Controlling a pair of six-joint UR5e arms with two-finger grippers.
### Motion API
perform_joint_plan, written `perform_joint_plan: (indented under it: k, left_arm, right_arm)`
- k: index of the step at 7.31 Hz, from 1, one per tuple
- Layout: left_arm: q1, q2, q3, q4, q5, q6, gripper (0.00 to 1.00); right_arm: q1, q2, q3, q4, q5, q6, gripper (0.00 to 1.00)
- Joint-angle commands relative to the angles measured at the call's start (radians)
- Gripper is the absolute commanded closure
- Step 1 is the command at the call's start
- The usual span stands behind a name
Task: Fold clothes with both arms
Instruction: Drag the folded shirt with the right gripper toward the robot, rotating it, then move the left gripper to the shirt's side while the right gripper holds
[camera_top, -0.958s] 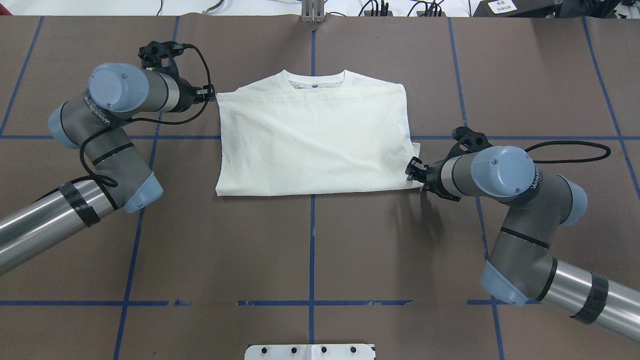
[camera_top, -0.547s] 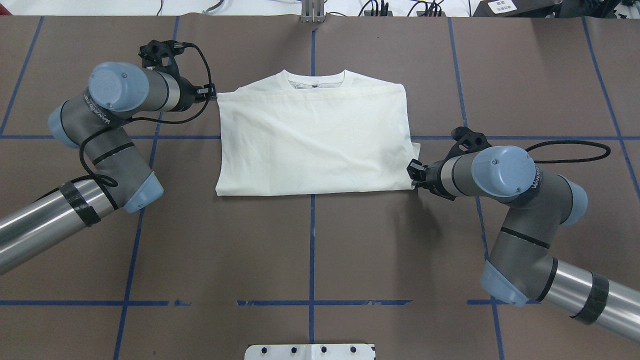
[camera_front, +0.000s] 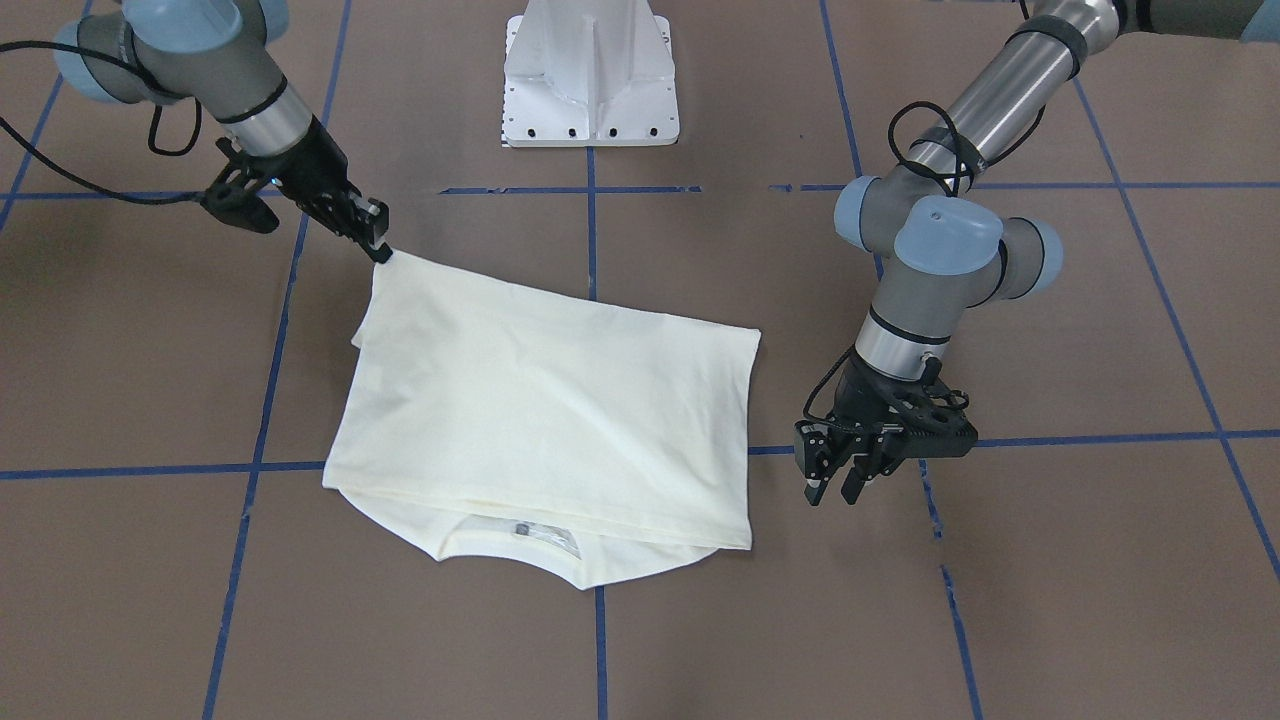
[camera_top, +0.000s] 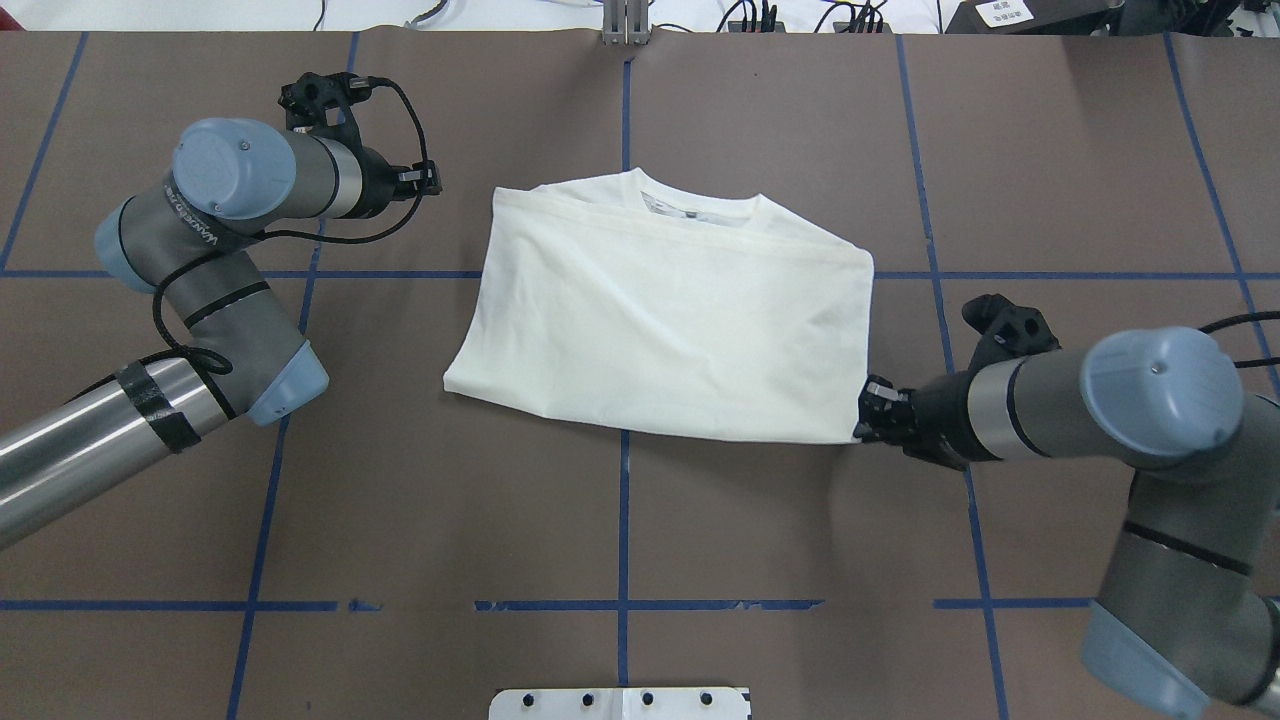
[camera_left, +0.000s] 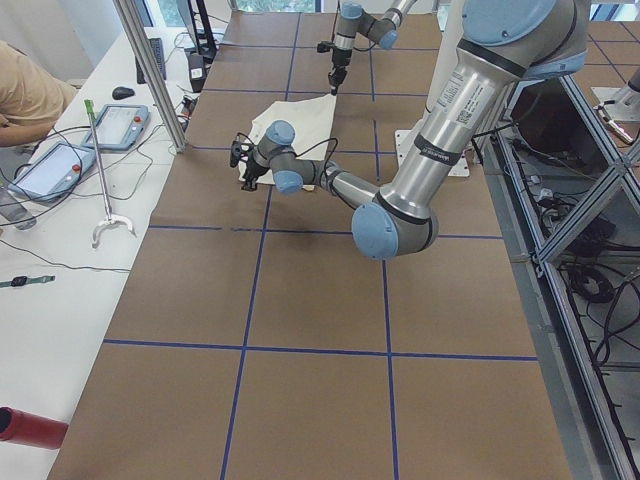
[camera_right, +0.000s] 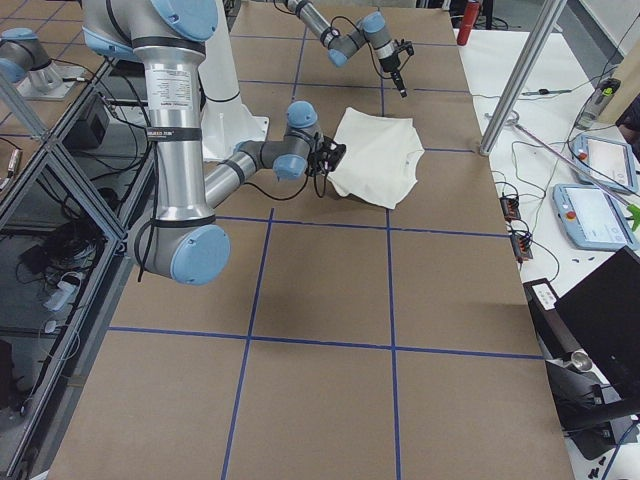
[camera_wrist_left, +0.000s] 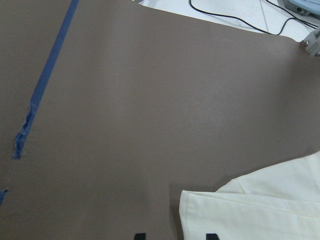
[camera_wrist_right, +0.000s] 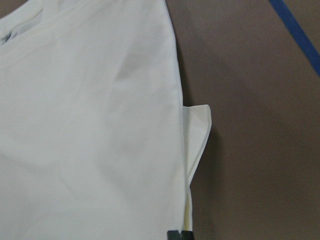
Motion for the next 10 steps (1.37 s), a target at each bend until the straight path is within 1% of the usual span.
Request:
perform_joint_plan:
  k: [1,2,3,4,5,6,7,8,9,10]
  left_arm:
    - [0.007,0.033,-0.06,0.001,-0.002,-0.011,0.46]
    - [0.013,0.048,-0.124,0.003,-0.004,-0.028,0.46]
    - [0.013,0.065,-0.169,0.001,-0.063,-0.095,0.46]
    - [0.013,0.068,-0.199,0.001,-0.112,-0.157,0.46]
    - [0.016,0.068,-0.235,0.001,-0.14,-0.233,0.46]
    - [0.037,0.07,-0.273,0.001,-0.183,-0.307,0.45]
    - [0.086,0.11,-0.305,0.001,-0.183,-0.37,0.42]
    - [0.132,0.151,-0.338,0.001,-0.182,-0.425,0.38]
    - [0.218,0.156,-0.332,0.007,-0.171,-0.508,0.32]
    - [0.299,0.156,-0.329,0.015,-0.099,-0.542,0.31]
  right_arm:
    - [-0.188,-0.089,0.136,0.001,0.027,0.094,1.0]
    - [-0.279,-0.106,0.138,0.001,0.015,0.107,1.0]
    - [-0.333,-0.118,0.138,0.001,-0.051,0.11,0.01]
    - [-0.374,-0.138,0.129,-0.001,-0.135,0.111,0.0]
    - [-0.373,-0.138,0.127,-0.001,-0.184,0.111,0.0]
    - [-0.367,-0.141,0.15,-0.001,-0.243,0.113,0.0]
    - [-0.344,-0.146,0.178,-0.002,-0.321,0.114,0.0]
    - [-0.332,-0.144,0.167,-0.004,-0.414,0.113,0.0]
    - [-0.25,-0.138,0.161,-0.005,-0.43,0.107,0.0]
    - [-0.164,-0.136,0.138,-0.005,-0.361,0.104,0.0]
